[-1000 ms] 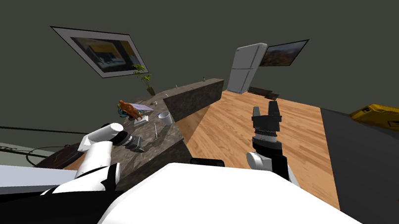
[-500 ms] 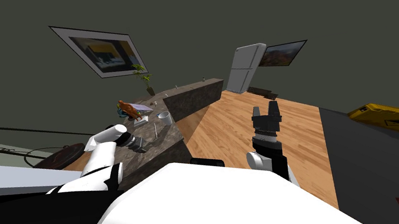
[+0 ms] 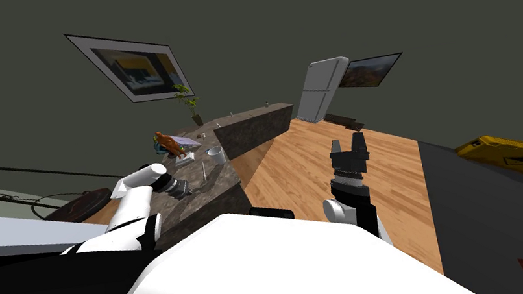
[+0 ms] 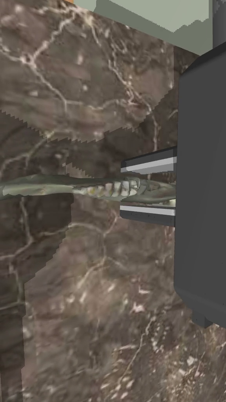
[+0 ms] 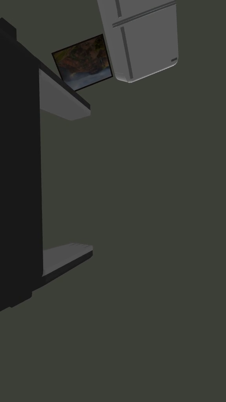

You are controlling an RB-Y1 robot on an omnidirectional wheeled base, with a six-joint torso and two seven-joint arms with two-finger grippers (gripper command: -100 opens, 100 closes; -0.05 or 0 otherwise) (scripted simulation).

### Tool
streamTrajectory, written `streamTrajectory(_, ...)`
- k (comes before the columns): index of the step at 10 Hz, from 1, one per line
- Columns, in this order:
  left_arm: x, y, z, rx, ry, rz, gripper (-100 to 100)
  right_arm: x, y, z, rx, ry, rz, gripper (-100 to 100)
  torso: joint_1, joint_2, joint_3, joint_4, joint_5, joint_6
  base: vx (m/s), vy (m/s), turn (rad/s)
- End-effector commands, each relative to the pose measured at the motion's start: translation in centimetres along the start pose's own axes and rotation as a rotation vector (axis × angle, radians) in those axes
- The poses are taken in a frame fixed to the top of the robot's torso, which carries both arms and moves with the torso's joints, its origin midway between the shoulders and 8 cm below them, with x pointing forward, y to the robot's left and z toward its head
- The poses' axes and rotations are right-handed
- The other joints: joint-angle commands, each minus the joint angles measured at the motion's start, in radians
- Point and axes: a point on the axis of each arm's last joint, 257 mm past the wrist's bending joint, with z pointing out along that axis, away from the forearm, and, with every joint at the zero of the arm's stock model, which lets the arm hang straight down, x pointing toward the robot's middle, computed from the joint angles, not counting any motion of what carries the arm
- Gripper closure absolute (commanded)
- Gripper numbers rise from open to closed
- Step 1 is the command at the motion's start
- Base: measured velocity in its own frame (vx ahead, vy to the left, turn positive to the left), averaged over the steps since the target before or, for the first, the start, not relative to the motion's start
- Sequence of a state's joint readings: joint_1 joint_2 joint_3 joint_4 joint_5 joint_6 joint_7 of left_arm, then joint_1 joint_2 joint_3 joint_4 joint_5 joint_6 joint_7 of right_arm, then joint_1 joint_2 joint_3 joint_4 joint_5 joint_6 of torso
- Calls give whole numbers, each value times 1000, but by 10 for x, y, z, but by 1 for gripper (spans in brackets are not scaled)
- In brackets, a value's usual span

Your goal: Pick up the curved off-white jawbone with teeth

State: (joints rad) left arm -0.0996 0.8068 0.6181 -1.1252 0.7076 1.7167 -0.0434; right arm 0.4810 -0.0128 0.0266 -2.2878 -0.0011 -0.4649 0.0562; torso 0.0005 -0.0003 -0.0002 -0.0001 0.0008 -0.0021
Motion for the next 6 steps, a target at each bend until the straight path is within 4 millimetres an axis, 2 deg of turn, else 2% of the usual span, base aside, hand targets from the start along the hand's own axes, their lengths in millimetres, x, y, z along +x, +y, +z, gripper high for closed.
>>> streamTrajectory(1, 0, 0, 0, 0, 0, 0, 100, 0, 0, 0, 0, 0, 0, 0, 0, 0, 0, 0, 0, 0, 0, 0, 0)
streamTrajectory(2, 0, 0, 0, 0, 0, 0, 0, 0, 0, 0, 0, 0, 0, 0, 0, 0, 0, 0, 0, 0, 0, 0, 0)
streamTrajectory(3, -1, 1, -11, -1, 0, 1, 100, 0, 0, 0, 0, 0, 0, 0, 0, 0, 0, 0, 0, 0, 8, -5, 21)
streamTrajectory(4, -2, 0, -16, -1, 0, 1, 100, 0, 0, 0, 0, 0, 0, 0, 0, 0, 0, 0, -1, 0, 13, -9, 26)
streamTrajectory(5, 0, 0, -12, 1, 0, 2, 100, 0, 0, 0, 0, 0, 0, 0, -1, 0, 0, 0, -1, 0, 0, 0, 0)
streamTrajectory(6, 0, 0, -13, 0, 0, 1, 0, 0, 0, 0, 0, 0, 0, 0, -1, 0, 0, 0, 0, 0, 0, 0, 0)
